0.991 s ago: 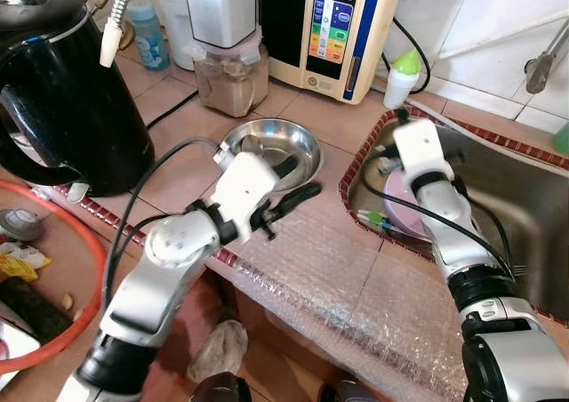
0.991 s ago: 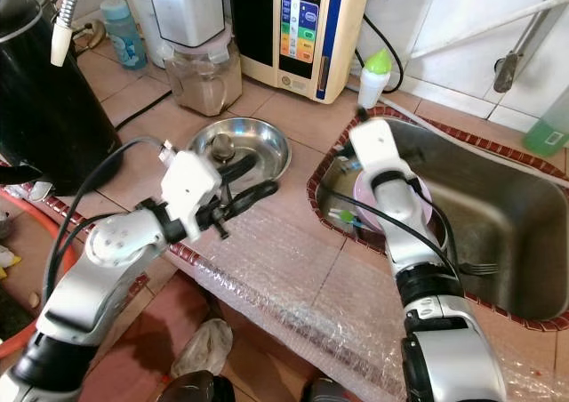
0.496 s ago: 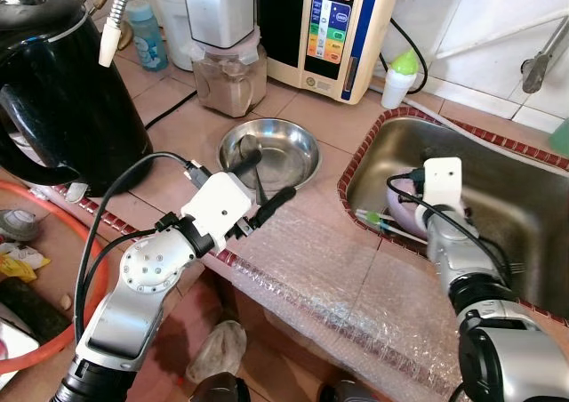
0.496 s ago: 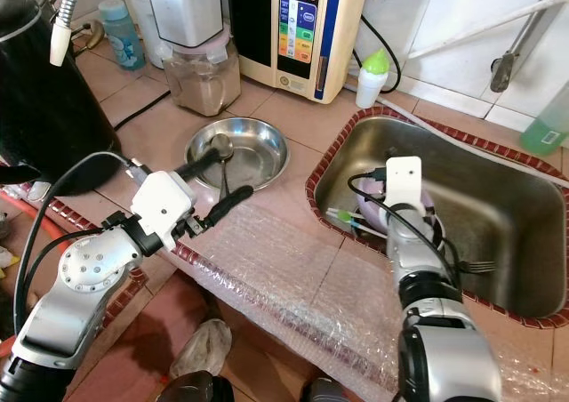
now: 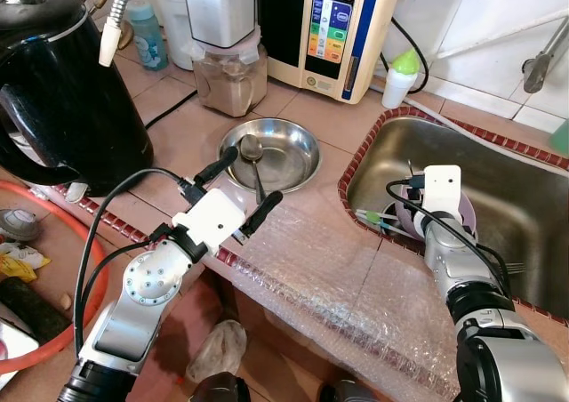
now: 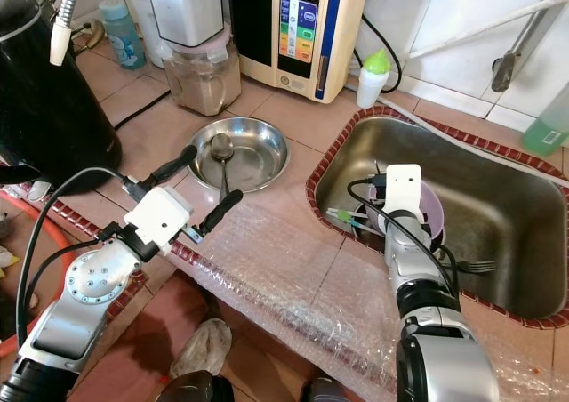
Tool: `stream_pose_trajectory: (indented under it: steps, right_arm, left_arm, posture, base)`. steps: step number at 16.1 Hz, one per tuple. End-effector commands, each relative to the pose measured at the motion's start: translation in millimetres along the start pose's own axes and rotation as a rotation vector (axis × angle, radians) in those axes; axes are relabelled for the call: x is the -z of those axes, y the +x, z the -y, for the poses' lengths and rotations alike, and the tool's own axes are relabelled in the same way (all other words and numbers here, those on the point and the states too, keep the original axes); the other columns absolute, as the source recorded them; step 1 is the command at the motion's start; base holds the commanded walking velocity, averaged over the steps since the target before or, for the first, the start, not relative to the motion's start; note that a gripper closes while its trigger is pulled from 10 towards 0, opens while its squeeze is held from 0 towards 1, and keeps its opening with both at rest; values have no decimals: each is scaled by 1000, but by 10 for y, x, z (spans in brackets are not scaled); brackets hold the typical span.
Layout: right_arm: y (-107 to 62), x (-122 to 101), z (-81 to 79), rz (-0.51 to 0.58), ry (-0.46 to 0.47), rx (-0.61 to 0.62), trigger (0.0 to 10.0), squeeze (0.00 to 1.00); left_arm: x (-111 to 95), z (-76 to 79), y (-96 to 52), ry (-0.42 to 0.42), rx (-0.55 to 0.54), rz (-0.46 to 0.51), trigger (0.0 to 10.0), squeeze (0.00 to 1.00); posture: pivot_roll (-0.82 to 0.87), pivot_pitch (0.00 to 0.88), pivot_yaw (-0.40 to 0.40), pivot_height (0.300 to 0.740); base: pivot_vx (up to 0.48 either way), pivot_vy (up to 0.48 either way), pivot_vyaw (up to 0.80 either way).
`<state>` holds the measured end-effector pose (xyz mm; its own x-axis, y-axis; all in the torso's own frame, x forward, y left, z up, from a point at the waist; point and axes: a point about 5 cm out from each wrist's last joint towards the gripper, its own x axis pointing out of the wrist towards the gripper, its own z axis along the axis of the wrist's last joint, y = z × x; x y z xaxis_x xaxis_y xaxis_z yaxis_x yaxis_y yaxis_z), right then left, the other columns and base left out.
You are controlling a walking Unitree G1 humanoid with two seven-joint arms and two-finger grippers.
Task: Kitchen organization
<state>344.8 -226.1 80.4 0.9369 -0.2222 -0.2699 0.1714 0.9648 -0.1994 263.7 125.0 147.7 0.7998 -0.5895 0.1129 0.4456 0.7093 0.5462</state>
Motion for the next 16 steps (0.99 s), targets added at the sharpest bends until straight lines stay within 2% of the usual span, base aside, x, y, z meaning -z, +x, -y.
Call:
stream_pose_trajectory:
  steps: [1,12,13,14,15,16]
  right_arm:
    - [-6,-40,0,27,1,6,10000,1000]
    - [-20,-41,0,31,1,6,10000,1000]
    - [-51,-45,-49,52,7,-14,10000,1000]
    - [-168,-211,-292,192,-35,-139,10000,0]
    - [-160,-235,-283,201,-22,-144,10000,0]
    - [-159,-274,-282,224,-20,-148,10000,565]
  left_arm:
    - [22,26,-11,9,2,-1,10000,1000]
    - [44,32,-7,17,-4,16,10000,1000]
    - [67,68,8,12,-3,14,10000,1000]
    - [113,212,256,-124,-23,6,10000,0]
    - [105,184,265,-142,-47,6,10000,0]
    - [88,157,272,-146,-59,13,10000,0]
  posture:
    - [70,67,-27,740]
    - [70,67,-27,740]
    - [62,69,-33,740]
    - [25,62,-23,740]
    - [25,62,-23,740]
    - [27,59,-21,740]
  base:
    - [0,0,0]
    - [0,0,0]
    - [0,0,0]
    - [0,0,0]
    - [0,0,0]
    - [0,0,0]
